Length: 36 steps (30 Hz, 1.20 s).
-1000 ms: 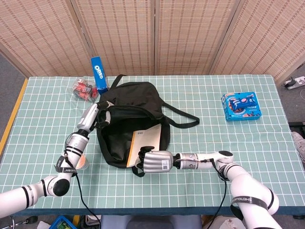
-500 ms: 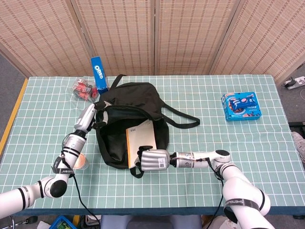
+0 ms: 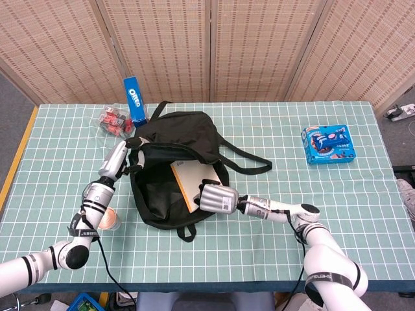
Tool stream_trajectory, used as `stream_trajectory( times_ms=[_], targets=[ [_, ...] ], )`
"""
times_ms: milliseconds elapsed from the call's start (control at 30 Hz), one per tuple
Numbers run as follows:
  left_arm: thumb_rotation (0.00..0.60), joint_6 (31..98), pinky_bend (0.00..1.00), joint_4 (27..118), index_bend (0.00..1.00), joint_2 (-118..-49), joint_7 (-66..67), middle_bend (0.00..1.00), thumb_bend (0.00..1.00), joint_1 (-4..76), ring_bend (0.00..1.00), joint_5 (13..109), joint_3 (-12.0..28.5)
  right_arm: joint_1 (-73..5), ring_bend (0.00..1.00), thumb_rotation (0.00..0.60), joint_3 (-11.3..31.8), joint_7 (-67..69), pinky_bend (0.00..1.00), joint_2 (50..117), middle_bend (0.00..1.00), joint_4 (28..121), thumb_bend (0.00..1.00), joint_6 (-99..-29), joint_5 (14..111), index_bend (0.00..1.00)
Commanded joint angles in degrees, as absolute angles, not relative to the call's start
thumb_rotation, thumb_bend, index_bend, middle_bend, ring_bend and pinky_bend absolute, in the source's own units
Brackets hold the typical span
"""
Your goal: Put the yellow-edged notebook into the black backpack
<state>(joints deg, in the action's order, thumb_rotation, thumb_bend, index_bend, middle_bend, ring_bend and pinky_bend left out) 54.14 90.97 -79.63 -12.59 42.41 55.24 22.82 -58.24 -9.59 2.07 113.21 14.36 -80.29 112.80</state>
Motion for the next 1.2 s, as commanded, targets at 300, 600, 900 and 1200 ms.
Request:
stream_trajectory(
  times_ms=[300, 600, 900, 1200],
  targets=[
    [0.600, 54.37, 0.15, 91.68, 0.73, -79.30, -12.72, 0.38, 0.69, 42.06, 0.22, 55.33, 22.64, -61.14, 0.66, 0.600, -5.77, 0.94, 0.75, 116.17, 0.77, 15.75, 0.65, -72.93, 106.82, 1.00],
    [0.600, 54.53, 0.15, 92.30, 0.73, -78.56, -13.03, 0.38, 0.69, 41.70, 0.22, 55.26, 22.83, -62.86, 0.63, 0.600, -3.10, -0.23, 0.74, 118.19, 0.73, 16.49, 0.57, -66.10, 102.40, 1.00],
    [0.600, 53.86, 0.15, 93.14, 0.73, -77.38, -16.32, 0.38, 0.69, 40.93, 0.22, 54.90, 24.00, -61.67, 0.34, 0.600, -2.05, -1.04, 0.53, 117.00, 0.36, 19.93, 0.02, -60.00, 98.97, 0.47],
    [0.600, 52.94, 0.15, 92.14, 0.72, -77.05, -16.43, 0.38, 0.69, 40.84, 0.21, 55.13, 23.24, -58.44, 0.20, 0.600, -3.57, 1.10, 0.40, 110.66, 0.15, 30.37, 0.00, -64.17, 99.51, 0.00]
  ],
)
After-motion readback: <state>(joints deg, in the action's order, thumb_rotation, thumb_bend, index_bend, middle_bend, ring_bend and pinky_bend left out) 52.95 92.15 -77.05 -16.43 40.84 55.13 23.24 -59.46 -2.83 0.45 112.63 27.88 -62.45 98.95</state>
